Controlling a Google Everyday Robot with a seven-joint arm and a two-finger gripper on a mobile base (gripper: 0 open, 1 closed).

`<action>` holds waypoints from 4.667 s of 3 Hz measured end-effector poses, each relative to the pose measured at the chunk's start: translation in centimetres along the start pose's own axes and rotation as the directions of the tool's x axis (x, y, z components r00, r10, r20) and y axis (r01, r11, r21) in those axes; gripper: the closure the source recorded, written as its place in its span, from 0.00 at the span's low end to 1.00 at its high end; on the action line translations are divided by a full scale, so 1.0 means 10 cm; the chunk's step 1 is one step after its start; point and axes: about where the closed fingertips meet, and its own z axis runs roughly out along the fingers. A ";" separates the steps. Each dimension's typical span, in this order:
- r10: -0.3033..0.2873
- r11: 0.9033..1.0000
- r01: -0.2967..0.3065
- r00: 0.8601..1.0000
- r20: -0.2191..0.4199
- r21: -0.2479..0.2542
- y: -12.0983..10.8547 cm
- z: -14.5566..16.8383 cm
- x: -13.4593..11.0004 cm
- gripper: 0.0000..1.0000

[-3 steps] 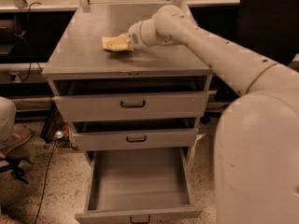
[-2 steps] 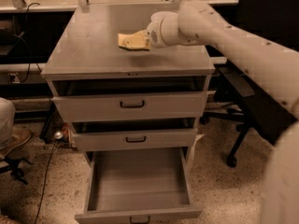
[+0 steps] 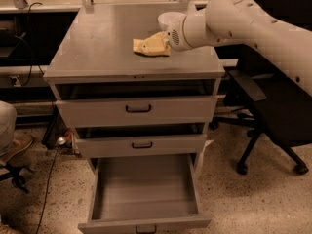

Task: Place sponge into bottom drawer

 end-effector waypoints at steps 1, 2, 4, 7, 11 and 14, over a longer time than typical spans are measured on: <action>-0.008 1.000 0.007 0.998 -0.062 -0.009 0.20 -0.16 0.30 1.00; 0.004 0.999 -0.010 0.983 -0.183 -0.033 0.50 -0.30 0.87 1.00; 0.046 0.995 -0.072 0.946 -0.320 -0.071 0.84 -0.31 1.68 1.00; 0.280 0.908 -0.396 0.814 -0.509 -0.134 2.46 0.99 3.58 1.00; 0.266 0.922 -0.342 0.900 -0.345 -0.183 2.04 1.84 4.15 1.00; 0.331 0.883 -0.426 0.863 -0.381 -0.196 1.94 2.35 4.96 1.00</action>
Offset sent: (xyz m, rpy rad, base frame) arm -0.1637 -0.0192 -0.1299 -0.1998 0.3329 0.0554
